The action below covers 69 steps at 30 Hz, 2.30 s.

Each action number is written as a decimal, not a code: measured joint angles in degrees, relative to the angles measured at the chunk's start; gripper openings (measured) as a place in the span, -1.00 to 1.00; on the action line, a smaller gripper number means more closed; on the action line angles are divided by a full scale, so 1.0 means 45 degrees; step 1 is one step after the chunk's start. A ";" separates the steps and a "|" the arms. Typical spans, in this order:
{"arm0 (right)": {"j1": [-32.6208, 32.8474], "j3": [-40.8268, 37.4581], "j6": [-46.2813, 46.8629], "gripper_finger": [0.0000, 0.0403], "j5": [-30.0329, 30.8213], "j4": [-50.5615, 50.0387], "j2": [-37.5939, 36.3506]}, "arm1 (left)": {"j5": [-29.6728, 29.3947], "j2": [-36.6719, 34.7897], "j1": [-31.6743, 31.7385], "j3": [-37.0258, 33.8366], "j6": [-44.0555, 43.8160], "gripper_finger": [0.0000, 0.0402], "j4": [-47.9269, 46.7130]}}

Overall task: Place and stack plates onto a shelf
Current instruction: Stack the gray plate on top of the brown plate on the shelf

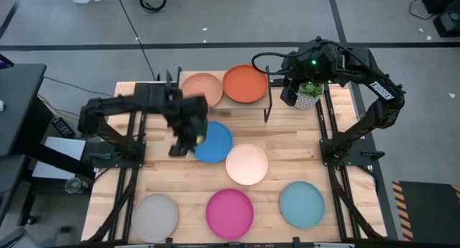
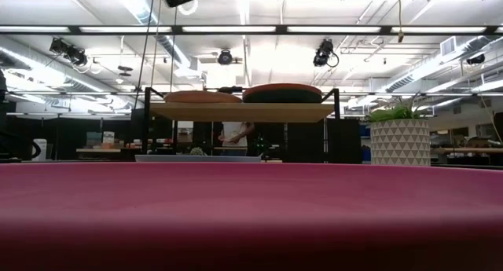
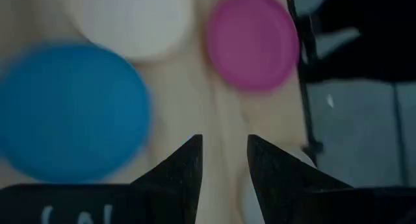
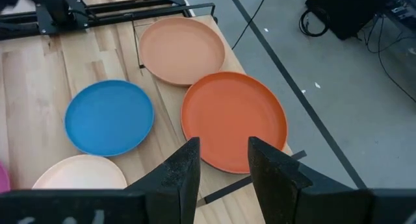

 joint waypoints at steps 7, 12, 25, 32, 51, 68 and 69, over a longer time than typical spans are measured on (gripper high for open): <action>0.0039 0.0000 0.0216 -0.33 0.0001 -0.0050 0.0000 | 0.0843 -0.1579 -0.2711 -0.5126 -0.3157 -0.37 0.4142; 0.0039 0.0000 0.0207 -0.33 0.0000 -0.0041 0.0000 | 0.0725 -0.2285 -0.4574 -0.8099 -0.5354 -0.37 0.6601; 0.0039 0.0000 0.0182 -0.33 -0.0044 0.0000 0.0000 | -0.1788 -0.2261 -0.8186 -1.1345 -0.8265 -0.37 0.8884; 0.0039 0.0000 0.0431 -0.33 -0.0049 0.0067 0.0000 | -0.2407 -0.2256 -0.9123 -1.2761 -0.8327 -0.37 1.0357; 0.0039 0.0000 0.0673 -0.33 -0.0092 0.0095 0.0000 | -0.3681 -0.2236 -0.9518 -1.4161 -0.8738 -0.43 1.1818; 0.0039 0.0000 0.0635 -0.33 -0.0078 0.0095 0.0024 | -0.2405 -0.2145 -0.9509 -1.4161 -0.8668 -0.93 1.1940; 0.0026 0.0000 0.0595 -0.33 -0.0077 0.0095 0.0020 | -0.2401 -0.2470 -0.9509 -1.4161 -0.8674 -0.93 1.1879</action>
